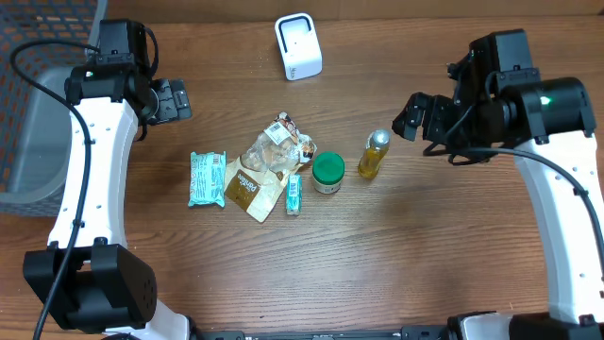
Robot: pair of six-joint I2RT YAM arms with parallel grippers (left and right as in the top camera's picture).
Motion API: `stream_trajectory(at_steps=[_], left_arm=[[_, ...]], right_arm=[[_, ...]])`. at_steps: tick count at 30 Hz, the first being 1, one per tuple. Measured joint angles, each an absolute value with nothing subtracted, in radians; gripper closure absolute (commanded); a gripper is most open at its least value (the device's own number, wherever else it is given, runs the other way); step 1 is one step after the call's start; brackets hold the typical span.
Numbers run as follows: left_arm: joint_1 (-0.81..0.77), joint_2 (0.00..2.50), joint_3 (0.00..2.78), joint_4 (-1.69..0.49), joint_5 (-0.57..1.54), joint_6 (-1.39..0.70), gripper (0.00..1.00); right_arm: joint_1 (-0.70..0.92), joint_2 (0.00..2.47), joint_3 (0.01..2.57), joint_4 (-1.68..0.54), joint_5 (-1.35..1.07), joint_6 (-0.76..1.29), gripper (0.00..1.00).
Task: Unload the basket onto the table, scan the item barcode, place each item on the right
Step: 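Position the right gripper above the Vim bottle cap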
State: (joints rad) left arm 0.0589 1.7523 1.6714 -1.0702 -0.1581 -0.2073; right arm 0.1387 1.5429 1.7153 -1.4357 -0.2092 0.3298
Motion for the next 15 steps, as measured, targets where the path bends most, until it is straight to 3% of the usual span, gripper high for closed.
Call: stream_trajectory(at_steps=[15], left_arm=[[0.059, 1.752, 1.671, -1.070, -0.158, -0.207, 0.00]], right_arm=[[0.284, 1.671, 1.716, -1.406, 0.004, 0.504, 0.00]])
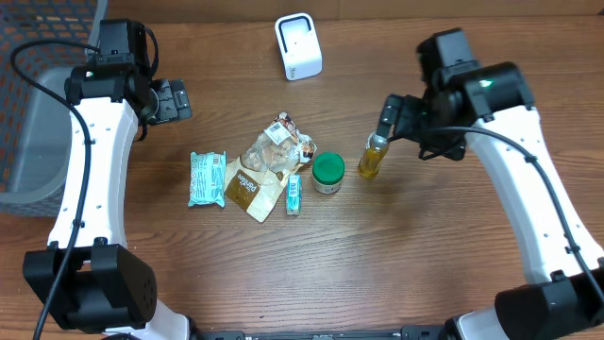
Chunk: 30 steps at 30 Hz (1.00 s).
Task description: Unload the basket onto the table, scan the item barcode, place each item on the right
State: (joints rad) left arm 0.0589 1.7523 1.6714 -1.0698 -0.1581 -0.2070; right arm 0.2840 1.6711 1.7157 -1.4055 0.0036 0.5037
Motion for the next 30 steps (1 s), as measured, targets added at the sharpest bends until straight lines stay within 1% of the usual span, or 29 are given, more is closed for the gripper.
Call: stream_trajectory(at_steps=[5, 14, 30], left_arm=[[0.059, 1.752, 1.671, -1.070, -0.158, -0.207, 0.00], [0.059, 1.752, 1.671, -1.070, -0.158, -0.207, 0.00], [0.059, 1.752, 1.671, -1.070, -0.158, -0.207, 0.00]], right_arm=[[0.345, 1.721, 1.716, -1.385, 0.081, 0.553, 0.00], [0.387, 1.831, 1.716, -1.324, 0.124, 0.576, 0.00], [0.395, 1.862, 1.694, -1.262, 0.176, 0.577, 0.00]])
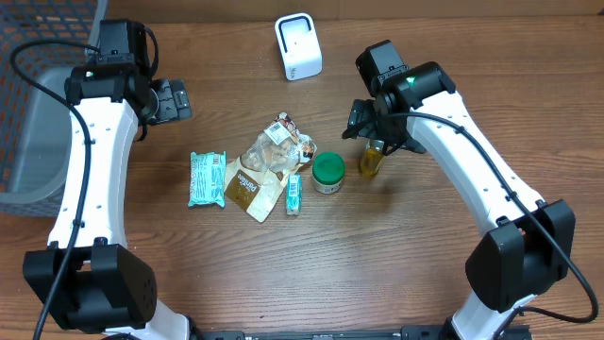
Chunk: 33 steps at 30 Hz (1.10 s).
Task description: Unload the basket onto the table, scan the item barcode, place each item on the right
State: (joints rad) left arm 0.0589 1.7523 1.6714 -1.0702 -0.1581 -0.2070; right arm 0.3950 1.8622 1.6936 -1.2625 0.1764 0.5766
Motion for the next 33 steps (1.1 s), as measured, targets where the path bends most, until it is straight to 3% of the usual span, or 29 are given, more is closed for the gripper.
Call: stream_trajectory(at_steps=[33], left_arm=[[0.059, 1.752, 1.671, -1.070, -0.158, -0.207, 0.00]], right_arm=[[0.395, 1.862, 1.693, -1.213, 0.191, 0.602, 0.00]])
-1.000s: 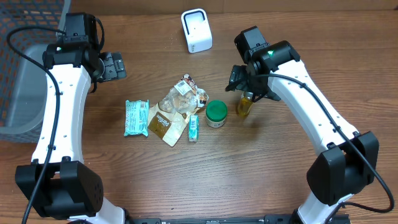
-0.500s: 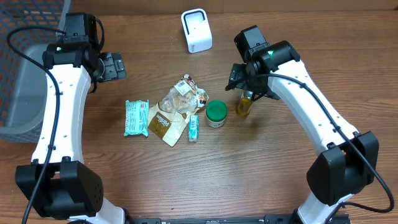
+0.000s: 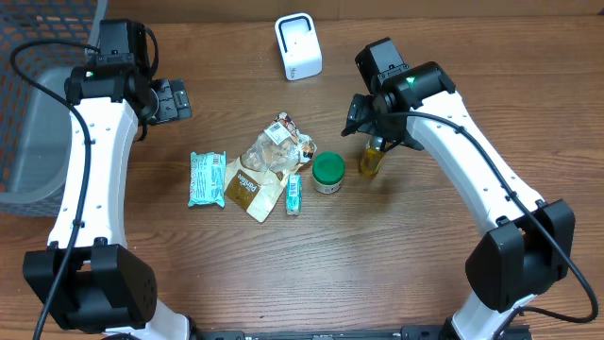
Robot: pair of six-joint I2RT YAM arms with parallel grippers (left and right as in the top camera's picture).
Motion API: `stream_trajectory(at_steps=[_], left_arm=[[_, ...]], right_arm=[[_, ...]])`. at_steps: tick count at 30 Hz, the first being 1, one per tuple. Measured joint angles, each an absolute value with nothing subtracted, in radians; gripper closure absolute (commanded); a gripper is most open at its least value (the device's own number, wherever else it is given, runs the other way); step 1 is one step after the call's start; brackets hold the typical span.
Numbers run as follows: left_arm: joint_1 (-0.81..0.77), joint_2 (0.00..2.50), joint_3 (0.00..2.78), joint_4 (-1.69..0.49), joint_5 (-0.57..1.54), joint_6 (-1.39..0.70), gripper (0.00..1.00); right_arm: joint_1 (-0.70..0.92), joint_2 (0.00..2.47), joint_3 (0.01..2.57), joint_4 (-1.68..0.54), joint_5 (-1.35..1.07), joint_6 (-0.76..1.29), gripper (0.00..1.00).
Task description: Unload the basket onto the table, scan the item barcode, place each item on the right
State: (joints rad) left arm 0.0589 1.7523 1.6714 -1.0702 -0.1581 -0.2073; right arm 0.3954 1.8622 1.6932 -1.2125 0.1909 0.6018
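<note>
A small bottle of yellow liquid (image 3: 370, 161) stands right of centre; its cap is hidden under my right wrist. My right gripper (image 3: 357, 119) hovers just above and left of the bottle's top, its jaws apparently open with nothing in them. The white scanner (image 3: 298, 45) stands at the back centre. Other items lie in a group: a green-lidded jar (image 3: 327, 173), a clear snack bag (image 3: 272, 151), a brown pouch (image 3: 247, 187), a small teal bar (image 3: 294, 194) and a teal packet (image 3: 206, 178). My left gripper (image 3: 176, 100) rests open at the back left, far from everything.
A grey bin (image 3: 28, 142) sits off the table's left edge. The jar stands close to the left of the bottle. Bare wood lies in front of the items and to the right.
My right gripper has shifted slightly towards the back over the bottle's top. The bottle, the other items and the left arm are where they were.
My right gripper was open at the far right, away from the bottle. Then it was beside the bottle's cap. Then it reached over the cap with the wrist covering it, and it stays there now. The left arm never moved.
</note>
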Motion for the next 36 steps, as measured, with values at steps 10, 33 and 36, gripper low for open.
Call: stream_trajectory(at_steps=[10, 33, 36], left_arm=[[0.059, 1.752, 1.671, -1.070, -0.158, -0.207, 0.01], [0.059, 1.752, 1.671, -1.070, -0.158, -0.207, 0.00], [0.059, 1.752, 1.671, -1.070, -0.158, -0.207, 0.00]], right_arm=[[0.395, 1.862, 1.693, -1.212, 0.191, 0.603, 0.00], [0.395, 1.863, 1.693, -1.217, 0.216, 0.596, 0.29], [0.395, 1.863, 1.693, -1.217, 0.217, 0.595, 0.17]])
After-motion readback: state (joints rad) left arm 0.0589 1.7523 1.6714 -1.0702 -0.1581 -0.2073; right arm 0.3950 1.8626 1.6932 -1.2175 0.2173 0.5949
